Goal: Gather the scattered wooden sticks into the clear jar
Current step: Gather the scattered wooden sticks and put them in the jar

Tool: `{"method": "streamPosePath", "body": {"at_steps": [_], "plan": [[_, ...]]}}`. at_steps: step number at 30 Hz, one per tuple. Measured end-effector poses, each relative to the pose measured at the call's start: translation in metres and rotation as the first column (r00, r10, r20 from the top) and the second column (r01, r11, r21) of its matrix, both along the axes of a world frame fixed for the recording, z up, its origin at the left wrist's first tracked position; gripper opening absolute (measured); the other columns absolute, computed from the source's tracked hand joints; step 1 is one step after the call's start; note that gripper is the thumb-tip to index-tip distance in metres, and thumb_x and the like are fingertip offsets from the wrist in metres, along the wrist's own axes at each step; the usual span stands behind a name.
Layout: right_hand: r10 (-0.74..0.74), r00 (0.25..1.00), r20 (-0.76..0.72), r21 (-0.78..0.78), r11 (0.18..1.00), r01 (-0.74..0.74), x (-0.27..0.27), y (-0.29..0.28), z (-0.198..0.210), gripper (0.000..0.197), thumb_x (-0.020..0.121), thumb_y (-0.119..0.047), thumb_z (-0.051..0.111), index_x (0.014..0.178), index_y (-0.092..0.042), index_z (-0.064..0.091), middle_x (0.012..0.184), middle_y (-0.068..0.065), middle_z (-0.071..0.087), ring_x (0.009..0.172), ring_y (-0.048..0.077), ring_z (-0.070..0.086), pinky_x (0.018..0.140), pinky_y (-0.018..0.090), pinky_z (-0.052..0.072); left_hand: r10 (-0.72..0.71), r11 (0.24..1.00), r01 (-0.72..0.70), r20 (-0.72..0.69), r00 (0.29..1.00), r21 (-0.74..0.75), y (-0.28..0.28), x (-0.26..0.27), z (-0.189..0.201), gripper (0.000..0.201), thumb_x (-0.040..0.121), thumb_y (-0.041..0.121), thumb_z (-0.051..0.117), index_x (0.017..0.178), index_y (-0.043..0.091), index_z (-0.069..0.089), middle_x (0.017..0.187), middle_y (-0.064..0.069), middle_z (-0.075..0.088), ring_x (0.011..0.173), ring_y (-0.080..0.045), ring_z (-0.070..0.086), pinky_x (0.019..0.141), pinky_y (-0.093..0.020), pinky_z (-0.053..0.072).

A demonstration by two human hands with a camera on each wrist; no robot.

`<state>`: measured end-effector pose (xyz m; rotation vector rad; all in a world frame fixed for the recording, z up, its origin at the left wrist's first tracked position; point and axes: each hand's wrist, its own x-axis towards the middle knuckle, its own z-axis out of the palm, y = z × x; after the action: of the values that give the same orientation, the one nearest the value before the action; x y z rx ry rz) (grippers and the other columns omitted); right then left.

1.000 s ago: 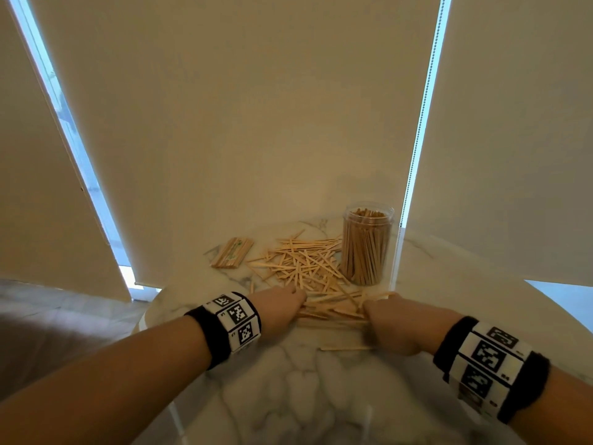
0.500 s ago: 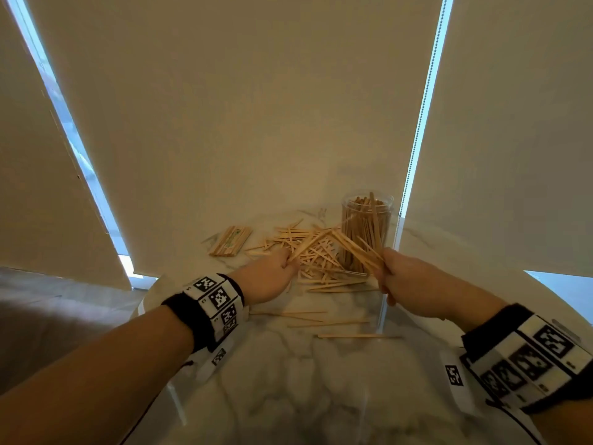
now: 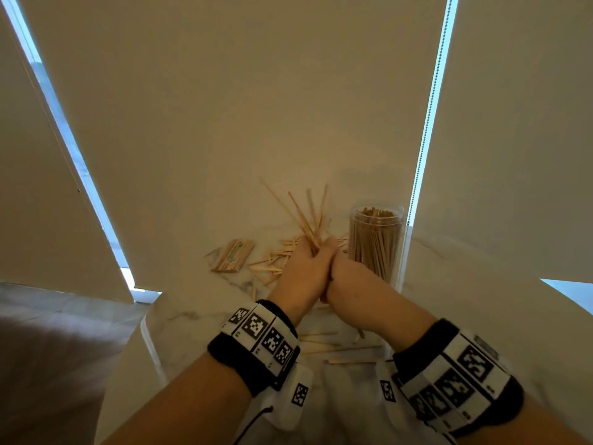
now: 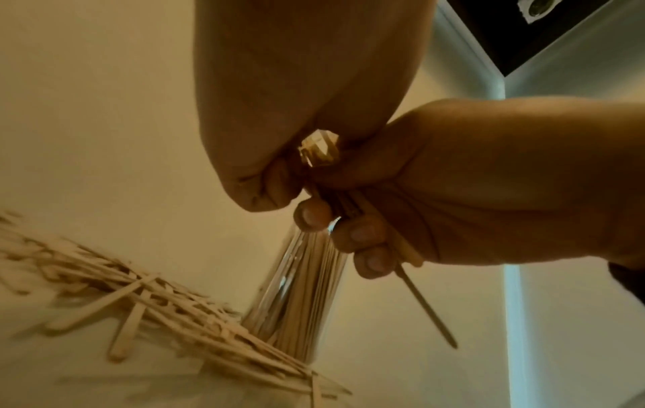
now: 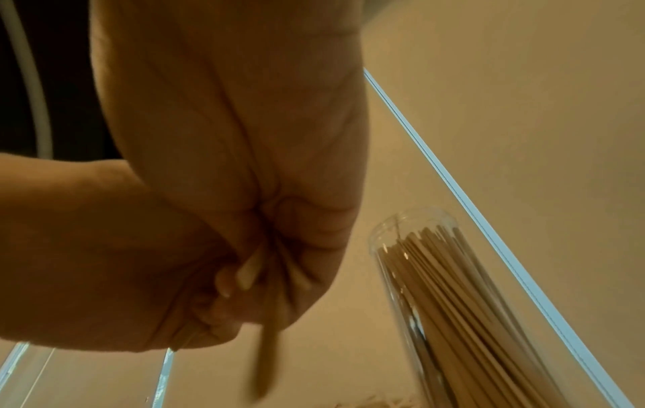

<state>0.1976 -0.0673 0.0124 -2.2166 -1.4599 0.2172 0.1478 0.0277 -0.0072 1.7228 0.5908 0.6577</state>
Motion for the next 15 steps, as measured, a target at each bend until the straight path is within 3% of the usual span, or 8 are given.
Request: {"method": "streamPosePath", "body": {"at_steps": [2,4,6,7,9,12,15], "plan": [[-0.012,0.999,-0.041,0.012,1.0,0.012,0.004,0.006,0.001,0.037,0.097,-0.007,0.047,0.133,-0.005,0.043,0.089,-0.002,0.057,0.068,0.007,0.05,0.058,0.015,0.037,0.058,0.998,-0.059,-0.024,0.998,-0.01,0.012,0.009,-0.003,0.042,0.104,0.049,0.044,0.13,0.019,0.058,0.123,-0.002,0.067,0.115,-0.022,0.063,0.105,-0.048,0.049],[0.003,0.999,-0.046,0.002,1.0,-0.003,0.006,0.008,0.006,0.038,0.099,-0.011,0.046,0.137,-0.012,0.041,0.086,-0.008,0.054,0.067,0.002,0.049,0.055,0.014,0.036,0.089,0.993,-0.089,-0.006,0.996,-0.08,0.023,0.014,-0.005,0.043,0.104,0.05,0.042,0.126,0.018,0.059,0.117,-0.006,0.069,0.11,-0.028,0.065,0.103,-0.052,0.051],[0.051,0.999,-0.004,-0.031,0.998,-0.051,0.01,0.008,0.01,0.04,0.101,-0.016,0.046,0.14,-0.019,0.042,0.099,-0.003,0.063,0.078,0.009,0.059,0.068,0.019,0.048,0.093,0.984,-0.091,0.009,0.996,-0.15,0.037,0.019,-0.009,0.045,0.105,0.049,0.041,0.119,0.012,0.061,0.105,-0.01,0.07,0.097,-0.031,0.066,0.095,-0.05,0.054],[0.052,0.998,0.039,-0.054,0.997,-0.049,0.009,0.007,0.014,0.038,0.101,-0.019,0.046,0.139,-0.021,0.044,0.103,0.0,0.065,0.085,0.014,0.062,0.076,0.026,0.052,0.088,0.978,-0.08,0.034,0.996,-0.19,0.042,0.021,-0.011,0.046,0.106,0.048,0.04,0.11,0.008,0.062,0.094,-0.011,0.07,0.086,-0.03,0.065,0.085,-0.048,0.054],[0.009,0.998,0.064,-0.067,0.998,-0.005,0.014,0.005,0.013,0.029,0.098,-0.023,0.051,0.126,-0.022,0.056,0.1,0.0,0.068,0.09,0.018,0.064,0.083,0.032,0.054,0.074,0.956,-0.031,0.139,0.988,-0.292,0.047,0.021,-0.011,0.04,0.11,0.041,0.039,0.092,0.008,0.055,0.072,-0.008,0.061,0.067,-0.027,0.057,0.065,-0.042,0.048],[-0.051,0.997,0.056,-0.127,0.99,0.058,0.023,0.002,0.013,0.012,0.093,-0.03,0.059,0.094,-0.021,0.066,0.085,-0.002,0.069,0.08,0.016,0.066,0.077,0.031,0.055,0.022,0.935,0.084,0.294,0.956,-0.344,0.04,0.021,-0.01,0.03,0.112,0.033,0.038,0.092,0.013,0.049,0.062,0.001,0.043,0.056,-0.018,0.043,0.055,-0.034,0.041],[-0.154,0.988,-0.002,-0.053,0.987,0.154,0.035,-0.006,0.023,0.034,0.096,-0.045,0.055,0.078,-0.02,0.067,0.07,-0.001,0.071,0.066,0.009,0.067,0.068,0.03,0.055,-0.078,0.922,0.198,0.34,0.937,-0.333,0.033,0.019,-0.011,0.029,0.111,0.035,0.038,0.092,0.016,0.05,0.062,0.005,0.032,0.05,-0.009,0.028,0.047,-0.023,0.029]]}}
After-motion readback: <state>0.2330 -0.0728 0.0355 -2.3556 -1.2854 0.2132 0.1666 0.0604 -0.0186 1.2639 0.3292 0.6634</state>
